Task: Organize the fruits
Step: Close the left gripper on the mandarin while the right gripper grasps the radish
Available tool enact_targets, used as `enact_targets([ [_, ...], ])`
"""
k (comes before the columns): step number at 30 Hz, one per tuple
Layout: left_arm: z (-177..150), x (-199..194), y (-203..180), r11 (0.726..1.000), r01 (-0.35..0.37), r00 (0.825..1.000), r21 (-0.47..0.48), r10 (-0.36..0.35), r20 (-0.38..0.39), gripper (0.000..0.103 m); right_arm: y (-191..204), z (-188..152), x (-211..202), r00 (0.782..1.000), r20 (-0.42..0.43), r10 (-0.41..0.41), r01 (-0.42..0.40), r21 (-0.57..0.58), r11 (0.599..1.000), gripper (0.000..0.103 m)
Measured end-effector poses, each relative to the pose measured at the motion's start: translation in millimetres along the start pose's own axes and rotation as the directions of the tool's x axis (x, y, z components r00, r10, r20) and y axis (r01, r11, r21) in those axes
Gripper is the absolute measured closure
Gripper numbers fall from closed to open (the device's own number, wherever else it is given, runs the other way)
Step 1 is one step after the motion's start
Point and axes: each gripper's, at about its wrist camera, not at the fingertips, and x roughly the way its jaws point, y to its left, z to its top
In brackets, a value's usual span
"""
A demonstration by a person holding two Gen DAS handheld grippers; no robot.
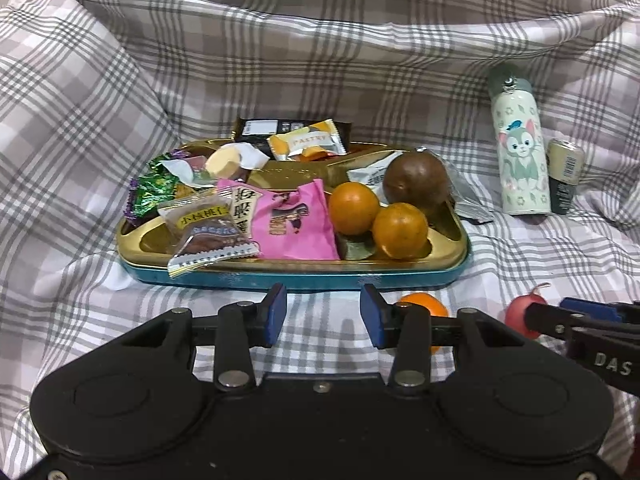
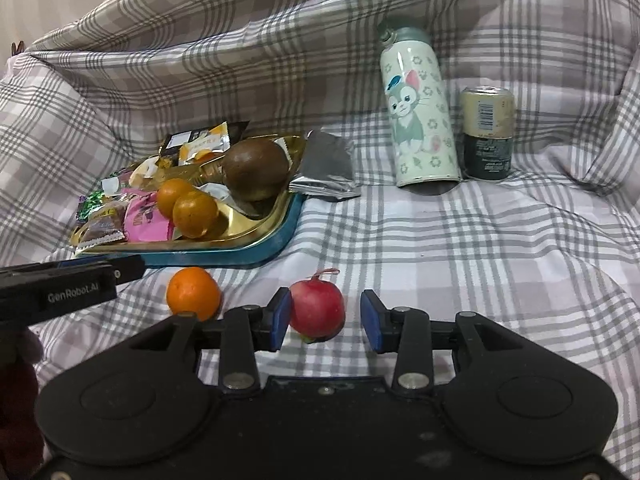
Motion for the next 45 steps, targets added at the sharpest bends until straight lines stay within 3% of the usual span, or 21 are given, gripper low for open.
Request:
enact_targets([
  [11, 0.8, 6.3, 2.3, 0.998, 0.046, 0.998, -0.033, -0.047, -0.031, 0.052, 8.7, 0.3, 14.2, 0.998, -0.031, 0.046, -0.045, 0.014, 0.999, 0.062],
  [14, -0.1, 6.4, 0.7, 0.998, 0.061, 0.998, -0.027, -0.062, -0.031, 0.052, 10.7, -1.0, 17.2, 0.998, -0.047, 0.051, -0.051, 0.003, 0.999, 0.066],
  [21, -1.2, 3.6, -11.8, 0.994, 0.106, 0.994, 0.019, -0.106, -0.004, 0.052, 1.0, 1.7, 4.8, 0.999, 0.019, -0.026, 0.025, 0.008, 1.000, 0.066],
  [26, 3.8, 9.6, -22.3, 0.994, 0.103, 0.995, 0.032, -0.103, 0.011, 0.052, -9.3, 2.2, 3.2, 0.999, 0.014, -0.053, 0.052, 0.036, 0.998, 0.066],
  [30, 3.2, 5.7, -30.6, 0.985, 0.159, 0.987, 0.061, -0.161, 0.014, 0.052, -9.8, 2.4, 1.8, 0.998, 0.018, -0.052, 0.051, 0.035, 0.998, 0.066],
  [33, -4.5, 7.3, -46.6, 0.979, 0.133, 0.991, 0.157, -0.135, 0.003, 0.051, -9.9, 2.3, 1.4, 0.999, 0.018, -0.050, 0.049, 0.036, 0.998, 0.066],
  [36, -8.8, 12.4, -50.1, 0.980, 0.084, 0.996, 0.180, -0.084, -0.007, 0.050, -10.1, 1.4, 2.0, 0.998, 0.015, -0.056, 0.056, 0.034, 0.998, 0.066],
  [45, 3.3, 8.6, 6.9, 0.997, 0.022, 1.000, -0.071, -0.022, 0.002, 0.050, -12.6, 0.7, 3.1, 0.998, 0.009, -0.069, 0.069, 0.044, 0.997, 0.066],
])
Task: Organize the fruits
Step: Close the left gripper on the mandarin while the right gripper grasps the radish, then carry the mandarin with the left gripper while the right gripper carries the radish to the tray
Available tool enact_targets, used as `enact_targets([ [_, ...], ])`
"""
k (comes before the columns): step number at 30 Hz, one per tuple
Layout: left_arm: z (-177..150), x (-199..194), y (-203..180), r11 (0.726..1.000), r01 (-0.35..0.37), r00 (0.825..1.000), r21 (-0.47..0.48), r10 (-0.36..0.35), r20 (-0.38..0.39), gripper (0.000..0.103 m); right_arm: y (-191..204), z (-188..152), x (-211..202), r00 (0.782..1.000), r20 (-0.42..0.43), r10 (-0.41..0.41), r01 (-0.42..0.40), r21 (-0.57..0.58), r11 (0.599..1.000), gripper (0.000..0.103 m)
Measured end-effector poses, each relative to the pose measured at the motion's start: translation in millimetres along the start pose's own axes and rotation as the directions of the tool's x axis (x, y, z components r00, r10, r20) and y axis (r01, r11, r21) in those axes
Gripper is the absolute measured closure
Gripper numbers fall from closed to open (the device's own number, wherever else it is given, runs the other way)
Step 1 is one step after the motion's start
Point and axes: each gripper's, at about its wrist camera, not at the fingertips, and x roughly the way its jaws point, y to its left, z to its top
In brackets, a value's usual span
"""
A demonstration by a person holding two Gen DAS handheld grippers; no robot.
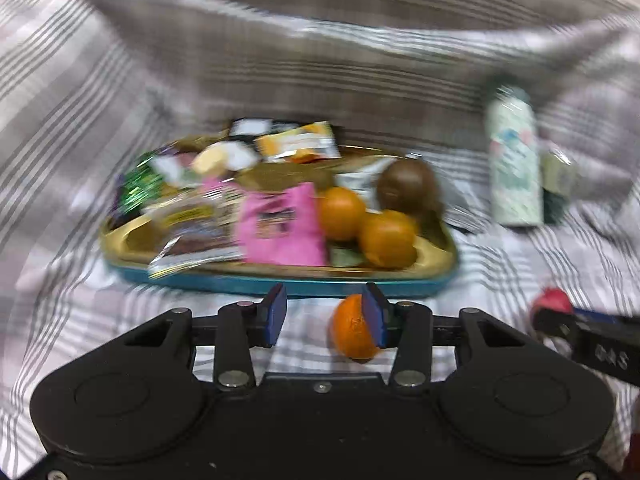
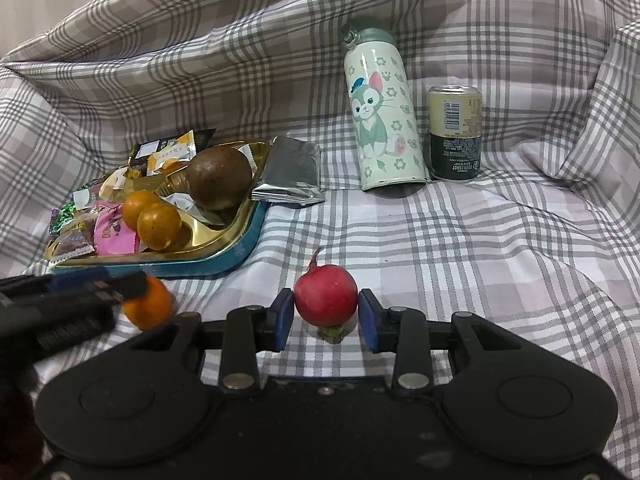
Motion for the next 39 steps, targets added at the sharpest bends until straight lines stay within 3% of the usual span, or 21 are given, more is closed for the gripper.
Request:
enact_targets([
  [3, 2.5, 1.8, 16.7, 0.997, -0.033, 0.999, -0.066, 0.032, -0.017, 0.054, 1.2, -0.1, 0.3, 1.000, 0.000, 0.001, -0.001, -0.003, 1.000, 0.066],
  [8, 1.0, -2.0, 21.0, 0.996, -0.044, 0.999, -0.080, 0.044, -0.006, 0.054, 2.0, -0.2, 1.4, 1.000, -0.004, 0.001, -0.001, -0.005, 1.000, 0.066],
  [13, -0.5, -17.7, 6.5, 1.000, 0.018, 0.998, 0.002, -0.018, 0.062, 0.053, 1.5, -0.2, 1.0, 1.000, 0.001, 0.000, 0.000, -0.004, 1.000, 0.066],
  [19, -7.8, -6.3, -4.8, 0.997, 0.002, 1.000, 0.080, -0.001, -0.006, 0.053, 1.8, -0.8, 1.3, 1.000, -0.004, 0.001, -0.001, -0.012, 1.000, 0.066],
  [39, -9.1, 15.1, -8.1, 0.995, -0.034, 0.998, 0.090, 0.038, -0.043, 0.052, 3.1, -1.6, 6.0, 1.000, -0.029, -0.001, 0.000, -0.025, 1.000, 0.066],
])
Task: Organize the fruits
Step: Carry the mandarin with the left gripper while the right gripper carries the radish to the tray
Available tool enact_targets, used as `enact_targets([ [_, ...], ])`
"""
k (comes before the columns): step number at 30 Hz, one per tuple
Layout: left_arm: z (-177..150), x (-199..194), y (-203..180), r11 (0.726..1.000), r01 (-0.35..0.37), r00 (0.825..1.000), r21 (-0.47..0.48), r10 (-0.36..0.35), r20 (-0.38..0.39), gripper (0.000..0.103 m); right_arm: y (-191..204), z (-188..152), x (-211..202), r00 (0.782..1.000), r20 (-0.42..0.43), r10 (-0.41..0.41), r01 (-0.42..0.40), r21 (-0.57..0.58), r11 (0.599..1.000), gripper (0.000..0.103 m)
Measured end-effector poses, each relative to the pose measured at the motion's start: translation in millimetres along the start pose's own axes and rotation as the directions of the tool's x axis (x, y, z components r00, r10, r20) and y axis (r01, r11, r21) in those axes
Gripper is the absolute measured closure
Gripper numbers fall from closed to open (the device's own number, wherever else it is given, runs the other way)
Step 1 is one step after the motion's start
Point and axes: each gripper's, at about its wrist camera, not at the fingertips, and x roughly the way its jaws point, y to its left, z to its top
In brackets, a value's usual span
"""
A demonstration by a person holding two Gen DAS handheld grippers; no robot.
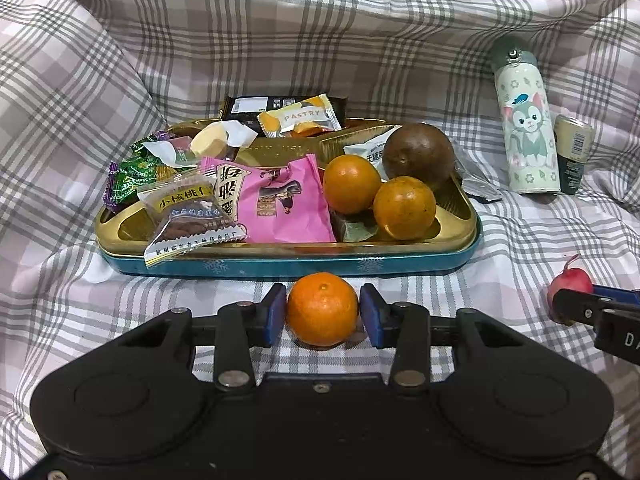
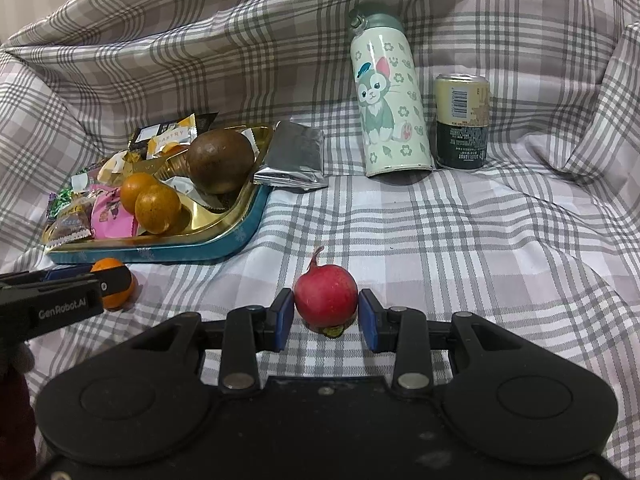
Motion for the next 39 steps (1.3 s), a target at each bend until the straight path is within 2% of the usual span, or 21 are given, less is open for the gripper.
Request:
enact_targets([
  [11, -2.7, 6.9, -1.7, 1.000, -0.015, 1.000, -0.001, 0.015, -0.016, 0.052, 2.1, 0.5, 3.1, 1.000, 0.004, -0.002, 0.002, -0.013, 1.000, 0.065],
  [19, -1.5, 6.3, 3.5, 0.999, 0.011, 1.000, -0.044, -0.012, -0.015, 0.055, 2.2, -0.6, 2.3, 1.000, 0.029, -0.009, 0.010, -0.019, 1.000, 0.066],
  [25, -1.6, -2.0, 4.5, 0.999, -0.002, 1.000, -0.041, 0.003, 0.013, 0.055, -0.5, 1.8, -4.5, 0.999, 0.053, 0.009, -0.009, 0.003, 1.000, 0.066],
  [30, -4.4, -25.2, 6.4, 0.999, 0.012, 0.999, -0.039, -0.011, 0.037, 0.055, 2.1, -0.6, -17.7, 0.996, 0.082, 0.025, -0.024, -0.017, 1.000, 0.066],
  [35, -4.7, -66.0, 0.9, 0.998, 0.009, 0.997, -0.056, -0.005, 0.072, 0.056, 4.0, -9.7, -38.6, 0.993, 0.103, 0.056, -0.051, -0.047, 0.998, 0.066],
  [39, -15.5, -107.5, -1.8, 0.996, 0.042, 0.997, -0.078, -0.036, 0.072, 0.056, 3.6, -16.4, -61.9, 0.991, 0.120, 0.057, -0.054, -0.028, 0.998, 0.066],
])
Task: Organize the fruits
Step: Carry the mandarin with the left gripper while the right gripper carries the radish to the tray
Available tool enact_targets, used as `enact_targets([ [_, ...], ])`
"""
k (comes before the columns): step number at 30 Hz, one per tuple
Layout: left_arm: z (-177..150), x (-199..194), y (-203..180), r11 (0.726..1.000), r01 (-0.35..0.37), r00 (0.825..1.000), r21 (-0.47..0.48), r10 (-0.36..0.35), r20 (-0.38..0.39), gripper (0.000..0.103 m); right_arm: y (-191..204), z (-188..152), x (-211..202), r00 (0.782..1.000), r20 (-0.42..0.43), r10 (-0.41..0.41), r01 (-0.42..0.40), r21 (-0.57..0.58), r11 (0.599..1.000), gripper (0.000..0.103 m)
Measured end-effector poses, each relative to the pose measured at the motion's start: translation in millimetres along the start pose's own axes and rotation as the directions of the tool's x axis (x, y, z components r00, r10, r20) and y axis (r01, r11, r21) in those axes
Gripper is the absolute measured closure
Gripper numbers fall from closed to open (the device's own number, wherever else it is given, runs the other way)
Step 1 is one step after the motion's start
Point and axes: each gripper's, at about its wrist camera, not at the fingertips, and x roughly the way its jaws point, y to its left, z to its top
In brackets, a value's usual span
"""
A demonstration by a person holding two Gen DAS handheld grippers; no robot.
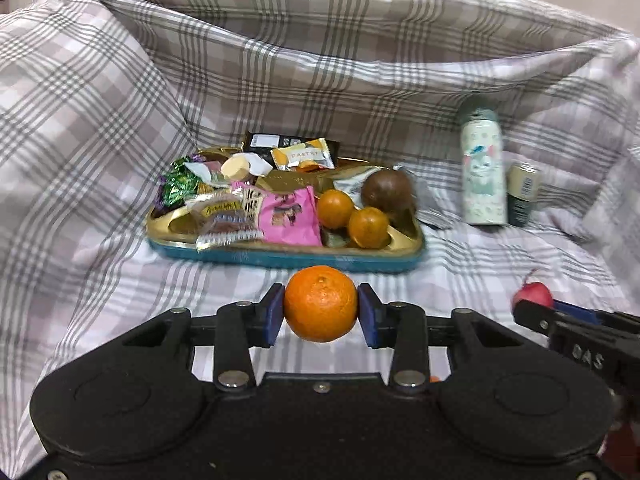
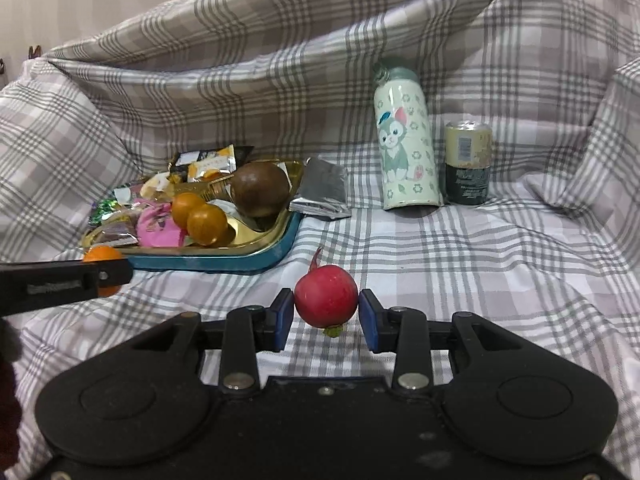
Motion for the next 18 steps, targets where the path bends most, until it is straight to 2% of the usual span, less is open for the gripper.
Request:
enact_targets([
  [4, -9.3, -37.0, -4.0, 0.999, -0.011, 1.000, 0.034, 0.011, -0.003, 0.056, -7.9, -7.3, -34.7, 1.000, -0.006, 0.027, -0.027, 0.071, 0.997, 0.066],
  [9, -24.0, -73.9, -6.3, 0.998, -0.012, 1.000, 0.064, 0.014, -0.017, 0.055, -11.2, -21.6, -85.4, 0.999, 0.014, 0.030, -0.031, 0.093, 0.995, 0.066],
  [18, -74.0, -113.9, -18.6, 0.994, 0.002, 0.992, 0.108, 0.012, -0.126, 0.055, -3.0, -63.9, -163.8, 0.999, 0.008, 0.040, -0.041, 0.083, 0.996, 0.066],
])
